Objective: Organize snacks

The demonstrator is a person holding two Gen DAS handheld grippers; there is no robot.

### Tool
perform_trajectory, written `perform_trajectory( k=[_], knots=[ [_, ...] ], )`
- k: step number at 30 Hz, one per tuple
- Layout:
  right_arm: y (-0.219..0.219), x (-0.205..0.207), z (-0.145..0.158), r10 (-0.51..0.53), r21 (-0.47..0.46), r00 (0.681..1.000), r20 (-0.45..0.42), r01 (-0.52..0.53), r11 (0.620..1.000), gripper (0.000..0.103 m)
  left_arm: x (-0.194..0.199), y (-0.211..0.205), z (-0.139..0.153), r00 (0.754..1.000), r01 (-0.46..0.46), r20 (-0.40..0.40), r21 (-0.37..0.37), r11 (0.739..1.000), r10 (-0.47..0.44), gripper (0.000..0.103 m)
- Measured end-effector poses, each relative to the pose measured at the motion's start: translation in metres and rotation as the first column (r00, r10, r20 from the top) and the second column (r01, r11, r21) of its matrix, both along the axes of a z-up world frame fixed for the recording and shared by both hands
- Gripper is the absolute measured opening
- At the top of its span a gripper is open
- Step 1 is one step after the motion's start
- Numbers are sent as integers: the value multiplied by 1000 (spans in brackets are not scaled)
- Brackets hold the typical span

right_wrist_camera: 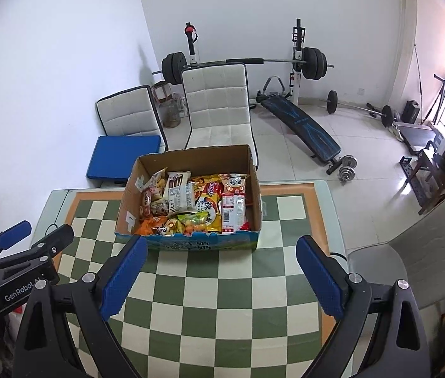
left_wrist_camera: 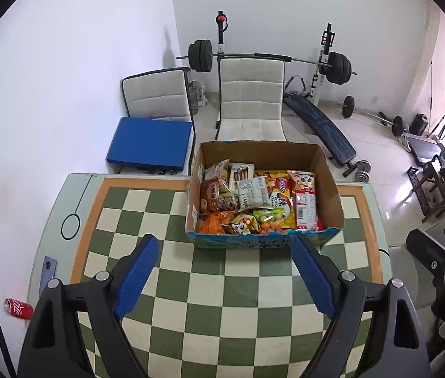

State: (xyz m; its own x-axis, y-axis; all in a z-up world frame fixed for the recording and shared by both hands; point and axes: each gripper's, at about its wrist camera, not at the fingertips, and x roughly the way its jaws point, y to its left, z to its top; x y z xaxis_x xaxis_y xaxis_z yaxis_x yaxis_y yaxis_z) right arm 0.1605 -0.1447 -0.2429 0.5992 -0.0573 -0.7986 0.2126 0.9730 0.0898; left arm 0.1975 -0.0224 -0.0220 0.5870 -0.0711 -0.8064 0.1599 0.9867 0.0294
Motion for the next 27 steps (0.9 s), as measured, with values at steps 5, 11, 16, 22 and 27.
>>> perform_trajectory(
  k=[5,11,16,22,27],
  knots=[
    [1,13,-11,4,9,1000,-19,-4,1000,98,10,-2,-8,1000,-2,-12,3,1000,2,86],
    [2,22,-20,6,7,999,-34,-6,1000,98,14,-2,-12,1000,-2,-26,1,1000,2,86],
    [0,25,-22,0,6,999,-35,0,1000,98,14,-3,-13,1000,0,-24,1,1000,0,86],
    [-3,27,-21,-4,2,1000,-29,4,1000,98,14,-3,-16,1000,4,-23,-1,1000,-4,86],
    [-4,28,-22,-5,1,1000,-30,5,1000,98,14,-3,-17,1000,6,-29,-2,1000,-6,86]
  ],
)
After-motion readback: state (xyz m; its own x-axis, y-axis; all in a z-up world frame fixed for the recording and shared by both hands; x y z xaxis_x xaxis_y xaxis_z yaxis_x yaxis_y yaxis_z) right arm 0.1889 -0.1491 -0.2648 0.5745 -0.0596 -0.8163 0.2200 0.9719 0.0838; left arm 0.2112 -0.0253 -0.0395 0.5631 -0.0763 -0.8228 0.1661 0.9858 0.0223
